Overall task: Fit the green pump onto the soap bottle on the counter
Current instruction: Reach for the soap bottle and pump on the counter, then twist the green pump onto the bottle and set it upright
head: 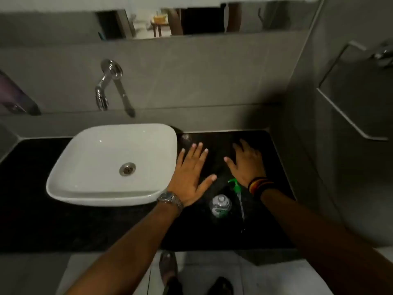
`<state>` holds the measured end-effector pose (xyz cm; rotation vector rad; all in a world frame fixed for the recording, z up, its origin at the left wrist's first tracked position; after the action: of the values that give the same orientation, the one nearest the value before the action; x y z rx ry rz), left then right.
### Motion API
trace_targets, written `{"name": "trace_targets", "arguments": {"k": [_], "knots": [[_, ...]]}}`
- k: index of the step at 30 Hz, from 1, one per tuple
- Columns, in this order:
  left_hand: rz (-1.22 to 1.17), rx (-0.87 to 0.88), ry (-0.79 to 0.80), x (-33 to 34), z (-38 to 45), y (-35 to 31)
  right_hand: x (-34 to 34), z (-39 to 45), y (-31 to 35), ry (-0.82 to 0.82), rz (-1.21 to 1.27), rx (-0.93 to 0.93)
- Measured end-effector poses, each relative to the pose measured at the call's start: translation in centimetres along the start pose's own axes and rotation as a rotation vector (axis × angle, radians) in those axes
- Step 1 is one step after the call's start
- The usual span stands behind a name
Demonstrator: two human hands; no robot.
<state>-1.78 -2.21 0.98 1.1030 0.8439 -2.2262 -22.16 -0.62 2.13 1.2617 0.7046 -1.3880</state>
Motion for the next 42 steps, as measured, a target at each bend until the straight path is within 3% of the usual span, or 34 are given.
{"name": "trace_targets", "arguments": {"k": [4,5,10,19,21,26,30,36,39,42], "knots": [[-0.05,0.022,0.172,3.4,-4.9,-0.6,4.2,-2.9,-3.1,0.397,0.039,0.242],[-0.074,0.003,0.194,4.2,-5.4,-0.7,4.9,-3.4,-3.6,0.435,0.061,0.316],[-0.242,-0.133,0.221,6.2,-6.1,-1.4,6.6,-3.0,-3.5,0.465,0.044,0.476],[-0.388,-0.25,0.249,6.8,-6.2,-1.2,6.5,-1.6,-3.6,0.548,-0.063,0.41],[-0.396,-0.247,0.25,6.7,-6.3,-1.2,4.7,-1.7,-3.9,0.507,0.057,0.432],[-0.393,-0.268,0.241,6.4,-6.3,-1.3,-2.4,-3.5,-4.1,0.055,0.549,0.39],[-0.391,-0.254,0.235,6.2,-6.3,-1.3,-6.8,-6.7,-2.9,-0.106,0.877,0.37],[-0.333,-0.239,0.266,6.3,-6.2,-1.1,-6.1,-9.5,-0.9,-0.235,0.831,0.182],[-0.305,-0.23,0.274,6.2,-6.2,-1.1,-3.8,-10.3,-0.5,-0.159,0.791,0.182],[-0.298,-0.238,0.276,6.1,-6.2,-1.2,-0.8,-11.1,-0.3,-0.049,0.594,0.114]]}}
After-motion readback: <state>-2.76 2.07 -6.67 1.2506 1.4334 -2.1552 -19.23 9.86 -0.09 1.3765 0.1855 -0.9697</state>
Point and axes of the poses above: each hand's wrist, its own z-axis towards the middle knuckle, its own x-axis out of the palm, y = z × x, the point moved 3 cm from there along z, towards the middle knuckle, and after that the axes turned 10 degrees about -y, right-handed, at the moved point
